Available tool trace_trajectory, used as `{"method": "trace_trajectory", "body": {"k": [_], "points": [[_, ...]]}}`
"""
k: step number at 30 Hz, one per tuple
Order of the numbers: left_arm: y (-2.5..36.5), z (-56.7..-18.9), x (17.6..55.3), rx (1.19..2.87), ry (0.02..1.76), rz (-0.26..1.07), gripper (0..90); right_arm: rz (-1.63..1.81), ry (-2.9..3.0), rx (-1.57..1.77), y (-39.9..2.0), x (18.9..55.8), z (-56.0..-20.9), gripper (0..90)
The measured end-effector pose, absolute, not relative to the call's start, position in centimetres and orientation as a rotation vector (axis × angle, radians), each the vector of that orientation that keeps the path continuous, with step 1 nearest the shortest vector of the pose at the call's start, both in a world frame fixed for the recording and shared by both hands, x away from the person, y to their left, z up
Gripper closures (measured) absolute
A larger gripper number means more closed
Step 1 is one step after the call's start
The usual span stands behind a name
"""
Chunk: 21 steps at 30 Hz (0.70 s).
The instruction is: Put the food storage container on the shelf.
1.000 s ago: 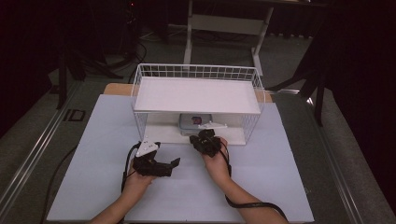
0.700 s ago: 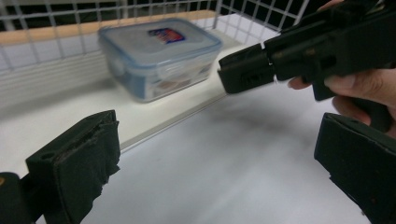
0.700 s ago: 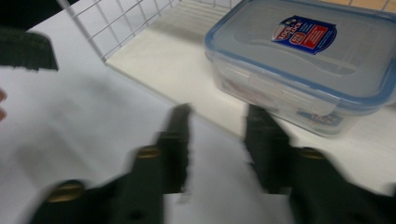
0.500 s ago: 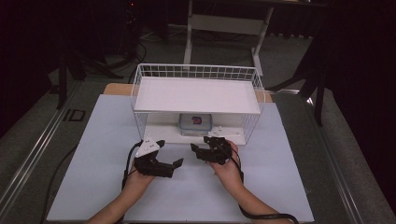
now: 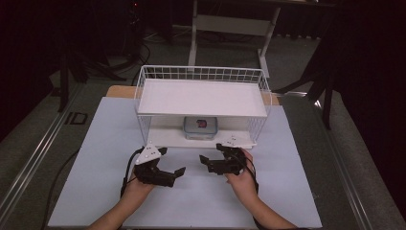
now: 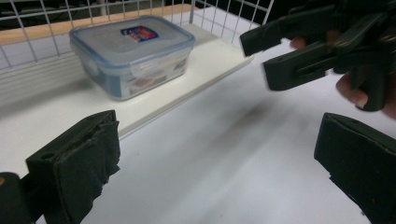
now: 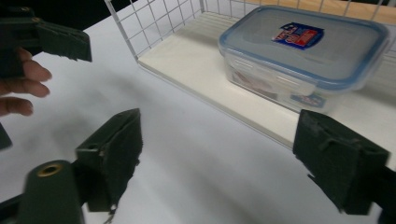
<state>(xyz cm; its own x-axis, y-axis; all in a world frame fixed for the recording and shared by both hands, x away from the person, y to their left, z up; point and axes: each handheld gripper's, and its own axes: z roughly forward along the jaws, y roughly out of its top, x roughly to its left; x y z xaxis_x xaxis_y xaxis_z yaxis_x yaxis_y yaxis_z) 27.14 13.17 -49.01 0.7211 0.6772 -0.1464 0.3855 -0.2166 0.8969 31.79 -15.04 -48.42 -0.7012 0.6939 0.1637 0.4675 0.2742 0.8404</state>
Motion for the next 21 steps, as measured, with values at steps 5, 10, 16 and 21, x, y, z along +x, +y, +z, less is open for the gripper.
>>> {"method": "trace_trajectory", "body": {"k": [5, 10, 16, 21], "points": [[13.8, -48.9, 26.7, 1.847, 0.833, 0.339, 1.3, 1.402, 2.307, 1.052, -16.4, 31.0, -48.3, 15.4], [14.7, -49.0, 25.9, 1.864, 0.831, 0.355, 1.3, 1.387, 2.299, 1.061, -17.9, 30.7, -48.2, 15.4], [15.5, -49.0, 25.5, 1.85, 0.843, 0.352, 1.3, 1.374, 2.294, 1.059, -19.2, 29.9, -48.2, 15.5], [15.9, -49.1, 25.1, 1.85, 0.849, 0.358, 1.3, 1.37, 2.285, 1.07, -20.1, 29.5, -48.3, 15.4]]}}
